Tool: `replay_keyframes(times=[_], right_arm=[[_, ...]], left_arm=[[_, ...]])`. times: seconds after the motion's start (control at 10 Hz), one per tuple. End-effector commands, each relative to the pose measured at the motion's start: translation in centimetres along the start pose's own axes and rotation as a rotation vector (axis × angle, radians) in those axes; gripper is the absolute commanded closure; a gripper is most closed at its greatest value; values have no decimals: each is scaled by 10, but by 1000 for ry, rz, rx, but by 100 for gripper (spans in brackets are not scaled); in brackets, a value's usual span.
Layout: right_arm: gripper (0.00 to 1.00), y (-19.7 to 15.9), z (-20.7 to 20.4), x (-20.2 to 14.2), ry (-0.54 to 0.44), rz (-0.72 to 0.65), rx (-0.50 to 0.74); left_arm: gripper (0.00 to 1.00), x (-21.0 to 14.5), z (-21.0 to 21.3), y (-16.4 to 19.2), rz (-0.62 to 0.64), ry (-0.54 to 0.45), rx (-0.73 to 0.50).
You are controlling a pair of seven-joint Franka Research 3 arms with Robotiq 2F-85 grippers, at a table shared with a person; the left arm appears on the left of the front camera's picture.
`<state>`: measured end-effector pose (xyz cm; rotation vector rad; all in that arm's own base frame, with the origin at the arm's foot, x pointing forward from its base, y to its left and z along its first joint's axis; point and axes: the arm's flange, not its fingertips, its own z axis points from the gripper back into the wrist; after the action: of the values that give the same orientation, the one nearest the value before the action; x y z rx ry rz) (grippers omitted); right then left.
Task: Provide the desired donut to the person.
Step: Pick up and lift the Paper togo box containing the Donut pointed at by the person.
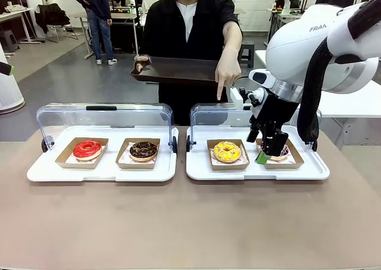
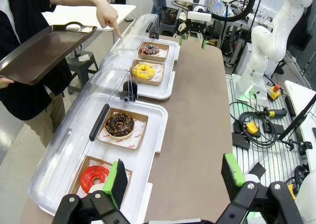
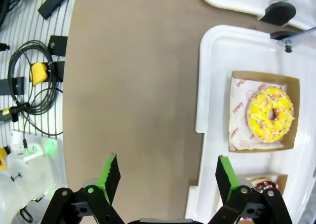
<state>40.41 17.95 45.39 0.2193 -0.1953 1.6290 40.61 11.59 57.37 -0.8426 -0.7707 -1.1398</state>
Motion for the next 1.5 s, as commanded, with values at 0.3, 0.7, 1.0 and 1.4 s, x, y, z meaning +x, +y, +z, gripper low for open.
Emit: replay_keyframes(times=[0.3, 0.7, 1.0, 1.4], right_arm=[[0, -16, -22, 19, 77, -15, -6], [0, -51, -51, 19, 145, -69, -16], [0, -66, -70, 5, 172, -91, -23], [0, -73, -93, -6, 158, -63, -25]], left_arm=[[0, 1, 1, 0, -3, -12, 0], [0, 1, 1, 0, -3, -12, 0], [0, 1, 1, 0, -3, -12, 0], [0, 1, 1, 0, -3, -12, 0]])
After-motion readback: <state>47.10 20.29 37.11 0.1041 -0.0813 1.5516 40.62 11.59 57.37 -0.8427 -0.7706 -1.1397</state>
